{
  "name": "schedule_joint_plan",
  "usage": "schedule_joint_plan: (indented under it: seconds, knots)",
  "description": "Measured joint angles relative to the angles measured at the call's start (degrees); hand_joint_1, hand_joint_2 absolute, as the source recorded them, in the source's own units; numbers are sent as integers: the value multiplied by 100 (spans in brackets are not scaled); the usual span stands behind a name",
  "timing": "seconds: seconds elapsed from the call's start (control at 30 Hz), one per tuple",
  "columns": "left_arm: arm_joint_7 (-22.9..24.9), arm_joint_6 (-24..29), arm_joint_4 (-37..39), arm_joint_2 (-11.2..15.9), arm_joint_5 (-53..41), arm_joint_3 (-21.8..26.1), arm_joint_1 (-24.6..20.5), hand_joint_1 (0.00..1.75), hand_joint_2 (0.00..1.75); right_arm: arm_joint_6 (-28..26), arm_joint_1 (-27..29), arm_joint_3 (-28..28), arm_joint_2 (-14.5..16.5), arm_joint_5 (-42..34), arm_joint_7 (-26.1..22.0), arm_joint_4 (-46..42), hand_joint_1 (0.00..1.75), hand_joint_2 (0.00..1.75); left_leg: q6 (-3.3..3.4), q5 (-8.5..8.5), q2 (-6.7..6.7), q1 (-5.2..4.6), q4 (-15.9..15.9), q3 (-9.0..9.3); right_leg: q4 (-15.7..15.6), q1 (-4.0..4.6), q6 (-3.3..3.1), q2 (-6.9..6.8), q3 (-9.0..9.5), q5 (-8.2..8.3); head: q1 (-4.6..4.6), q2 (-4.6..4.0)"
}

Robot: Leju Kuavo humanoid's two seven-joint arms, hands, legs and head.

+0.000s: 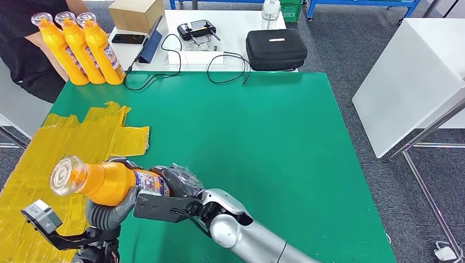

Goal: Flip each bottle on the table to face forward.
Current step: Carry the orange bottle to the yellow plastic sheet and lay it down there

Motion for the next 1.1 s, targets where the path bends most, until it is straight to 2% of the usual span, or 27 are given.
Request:
schedule_joint_plan:
  seconds: [0.33, 0.37, 0.43, 0.47, 0.5, 0.57, 0.7, 0.87, 1.1]
  knots:
    - [-5, 4, 0, -3, -4, 10, 15, 175, 175, -13, -4, 5, 19, -20, -6, 53, 175, 175, 0, 0, 0, 0, 0, 0, 0, 0, 0, 0, -1, 0, 0, 0]
    - [-6, 5, 0, -4, -6, 11, 15, 175, 175, -15, -4, 5, 19, -24, -7, 56, 154, 175, 0, 0, 0, 0, 0, 0, 0, 0, 0, 0, -1, 0, 0, 0]
    - [-6, 10, 0, -9, -11, 12, 17, 175, 175, -37, -2, 5, 19, -30, -10, 61, 67, 175, 0, 0, 0, 0, 0, 0, 0, 0, 0, 0, -1, 0, 0, 0]
    - [-7, 13, 0, -11, -14, 13, 17, 175, 175, -68, 3, 5, 19, -26, -18, 63, 23, 131, 0, 0, 0, 0, 0, 0, 0, 0, 0, 0, -1, 0, 0, 0]
    - [-10, 24, -1, -14, -19, 13, 16, 175, 175, -119, 15, 5, 19, -12, -34, 63, 0, 87, 0, 0, 0, 0, 0, 0, 0, 0, 0, 0, -1, 0, -1, 0]
    - [-21, 69, -10, -20, -37, 11, 18, 175, 175, -244, 71, -6, 16, 41, -82, 45, 0, 0, 0, 0, 0, 0, 0, 0, 0, 0, 0, 0, -2, 0, 0, 0]
    - [-171, 333, -120, -31, -338, 31, 29, 175, 175, -478, 356, -154, -67, 165, -214, -227, 0, 0, 0, 0, -1, 0, 0, -1, 0, 0, 0, -1, -3, 0, 0, 0]
    - [-584, 1076, -288, -29, -1622, 251, 33, 175, 175, -704, 954, -575, -348, 345, -465, -1003, 0, 0, 0, -1, -9, 0, 0, -6, -1, 0, 0, -2, -4, -1, 0, 0]
    - [-622, 1574, -333, -9, -2499, 578, 24, 175, 175, -774, 1522, -1051, -609, 437, -651, -1868, 0, 0, -1, -1, -9, 0, 0, -6, -2, 0, 0, -3, -7, 0, 1, 0]
